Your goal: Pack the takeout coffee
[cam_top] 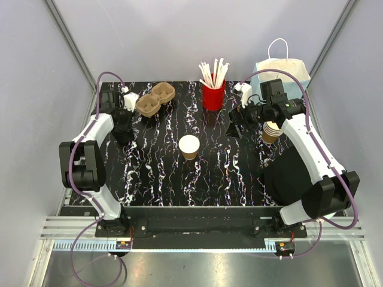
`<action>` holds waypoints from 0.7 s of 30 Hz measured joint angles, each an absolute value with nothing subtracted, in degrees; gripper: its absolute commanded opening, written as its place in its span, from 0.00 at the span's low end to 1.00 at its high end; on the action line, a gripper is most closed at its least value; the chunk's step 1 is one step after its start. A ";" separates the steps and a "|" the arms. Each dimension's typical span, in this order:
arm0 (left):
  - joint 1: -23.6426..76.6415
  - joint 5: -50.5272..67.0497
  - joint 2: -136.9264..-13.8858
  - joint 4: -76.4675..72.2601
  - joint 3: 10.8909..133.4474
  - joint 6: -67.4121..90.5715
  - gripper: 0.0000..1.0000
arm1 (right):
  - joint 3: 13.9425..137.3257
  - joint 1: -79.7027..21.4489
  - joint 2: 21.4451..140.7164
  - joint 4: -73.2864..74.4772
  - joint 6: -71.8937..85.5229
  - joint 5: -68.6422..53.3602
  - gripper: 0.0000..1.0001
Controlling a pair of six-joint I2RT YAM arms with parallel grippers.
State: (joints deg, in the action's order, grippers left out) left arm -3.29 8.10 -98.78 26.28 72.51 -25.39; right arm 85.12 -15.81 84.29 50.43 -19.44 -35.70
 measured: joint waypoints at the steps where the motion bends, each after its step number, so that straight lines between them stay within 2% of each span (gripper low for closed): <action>1: -3.33 8.10 -98.78 26.30 72.58 -25.39 0.36 | 85.12 -15.81 84.29 50.43 -19.44 -35.70 1.00; 11: -3.42 8.08 -98.80 26.15 72.77 -25.19 0.28 | 85.12 -15.81 84.29 50.43 -19.40 -35.70 1.00; 13: -3.46 8.08 -98.80 26.17 72.77 -25.15 0.28 | 85.12 -15.81 84.29 50.43 -19.38 -35.70 1.00; 16: -3.51 8.08 -98.80 26.17 72.77 -25.10 0.33 | 85.10 -15.81 84.29 50.43 -19.27 -35.70 1.00; 21: -3.51 8.08 -98.80 26.20 72.77 -24.99 0.33 | 85.08 -15.81 84.29 50.43 -19.25 -35.70 1.00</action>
State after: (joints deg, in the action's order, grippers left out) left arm -3.51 8.08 -98.80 26.20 72.77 -24.99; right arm 85.08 -15.81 84.29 50.43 -19.25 -35.70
